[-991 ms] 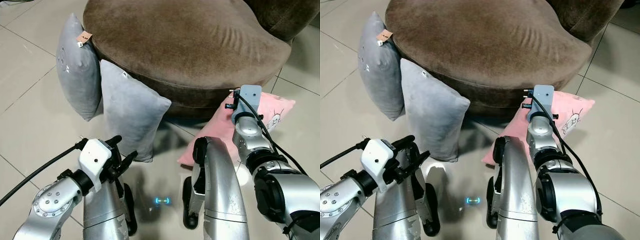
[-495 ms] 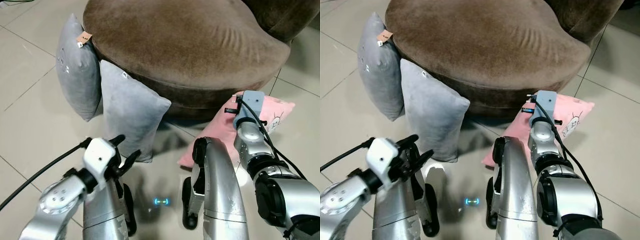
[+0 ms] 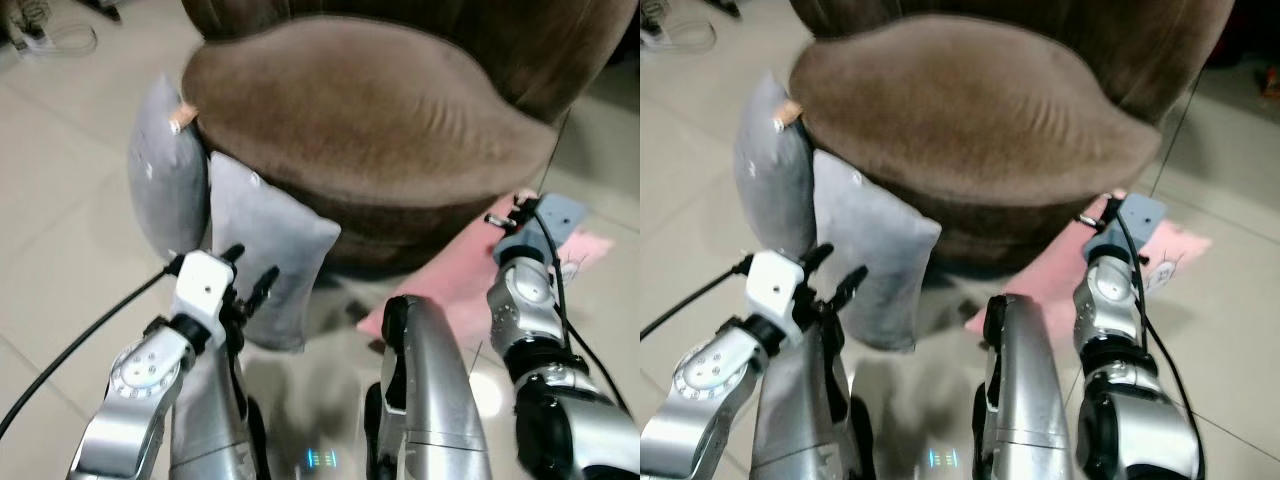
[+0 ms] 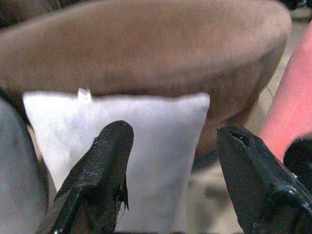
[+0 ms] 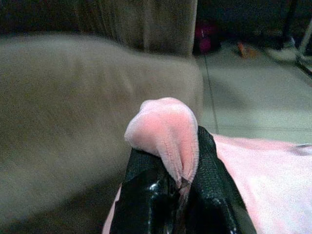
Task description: Move the pillow to the sofa from floor
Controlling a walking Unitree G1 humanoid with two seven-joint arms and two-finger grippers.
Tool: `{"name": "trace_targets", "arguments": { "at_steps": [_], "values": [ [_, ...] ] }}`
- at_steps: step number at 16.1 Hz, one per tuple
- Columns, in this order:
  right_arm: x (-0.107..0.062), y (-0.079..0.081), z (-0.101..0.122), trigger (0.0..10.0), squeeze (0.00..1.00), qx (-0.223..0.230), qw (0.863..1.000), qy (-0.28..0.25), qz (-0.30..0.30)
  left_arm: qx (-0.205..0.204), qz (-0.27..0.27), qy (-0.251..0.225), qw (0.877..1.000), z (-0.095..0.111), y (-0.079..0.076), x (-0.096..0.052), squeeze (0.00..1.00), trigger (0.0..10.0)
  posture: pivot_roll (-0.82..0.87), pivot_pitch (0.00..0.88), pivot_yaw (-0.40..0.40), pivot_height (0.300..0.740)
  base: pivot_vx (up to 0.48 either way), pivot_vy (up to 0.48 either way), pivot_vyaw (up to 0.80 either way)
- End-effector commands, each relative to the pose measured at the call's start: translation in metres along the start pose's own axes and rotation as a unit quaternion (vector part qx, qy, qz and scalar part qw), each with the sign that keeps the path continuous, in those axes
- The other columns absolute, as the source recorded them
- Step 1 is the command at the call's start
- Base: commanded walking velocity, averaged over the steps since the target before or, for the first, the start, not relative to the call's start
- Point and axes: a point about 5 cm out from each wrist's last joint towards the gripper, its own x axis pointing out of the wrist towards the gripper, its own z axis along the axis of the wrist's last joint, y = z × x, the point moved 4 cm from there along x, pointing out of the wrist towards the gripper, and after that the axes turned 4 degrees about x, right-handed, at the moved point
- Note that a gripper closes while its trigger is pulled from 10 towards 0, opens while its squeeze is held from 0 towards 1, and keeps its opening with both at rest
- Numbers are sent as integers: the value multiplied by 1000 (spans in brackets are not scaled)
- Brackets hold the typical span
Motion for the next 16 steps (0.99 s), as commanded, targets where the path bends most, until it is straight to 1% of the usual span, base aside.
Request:
{"name": "trace_targets", "arguments": {
  "at_steps": [1, 15, 16],
  "values": [
    [4, 2, 18, 0, 0, 11, 999, -39, 7, 1, 3, 7, 1000, -4, 0, -2, 0, 10000, 27, 42, -1, 421, 0, 0, 0],
    [4, 2, 18, 0, 0, 11, 999, -39, 7, 1, 3, 7, 1000, -4, 0, -2, 0, 10000, 27, 42, -1, 421, 0, 0, 0],
    [2, 5, 24, 0, 0, 20, 998, -51, 21, 2, 5, 2, 1000, -5, 0, 2, 0, 10000, 18, 19, 7, 421, 0, 0, 0]
  ]
}}
